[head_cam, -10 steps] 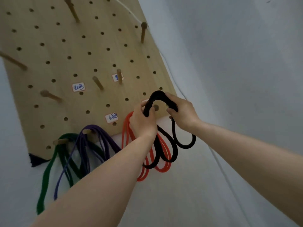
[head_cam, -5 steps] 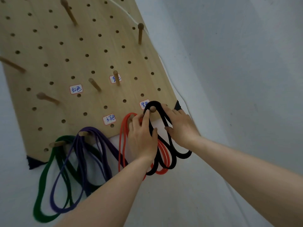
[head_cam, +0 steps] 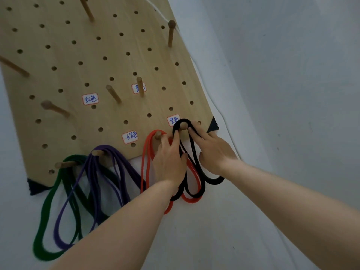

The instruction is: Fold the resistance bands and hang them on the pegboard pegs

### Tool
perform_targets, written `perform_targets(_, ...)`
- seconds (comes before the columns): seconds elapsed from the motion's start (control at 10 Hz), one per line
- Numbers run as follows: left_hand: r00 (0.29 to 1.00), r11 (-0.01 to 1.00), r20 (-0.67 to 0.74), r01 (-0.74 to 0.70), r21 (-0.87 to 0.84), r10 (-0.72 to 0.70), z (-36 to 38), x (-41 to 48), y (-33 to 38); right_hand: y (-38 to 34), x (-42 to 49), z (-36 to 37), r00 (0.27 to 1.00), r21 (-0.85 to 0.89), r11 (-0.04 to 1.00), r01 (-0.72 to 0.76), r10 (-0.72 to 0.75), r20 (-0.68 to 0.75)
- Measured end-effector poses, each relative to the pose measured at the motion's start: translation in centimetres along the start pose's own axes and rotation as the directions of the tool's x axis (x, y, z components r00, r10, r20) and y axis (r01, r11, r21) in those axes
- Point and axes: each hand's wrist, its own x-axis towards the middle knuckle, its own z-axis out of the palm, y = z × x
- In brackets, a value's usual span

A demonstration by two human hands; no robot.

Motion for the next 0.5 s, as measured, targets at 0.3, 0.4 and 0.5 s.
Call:
perform_targets(0.3,0.935,0.932,0.345,0.193,-0.306,-0.081,-0.4,2.1,-1.0,-0.3,4.1,-0.8,0.939,0.111,0.989,-0.094,0.051,0.341)
perform_targets(0.4,0.936,0.907,0.352,0.161,-0.390,-0.015,-2.1,0.2,-1.2,0.2,1.7,-1.0,0.919,0.152,0.978,-0.140,0.072,0.388)
perform_targets(0.5,0.925,0.908,0.376,0.197,-0.370,-0.048,-4.3,-2.0,-1.6,0.7,-1.1,-1.8,0.898,0.129,0.977,-0.168,0.098,0.428)
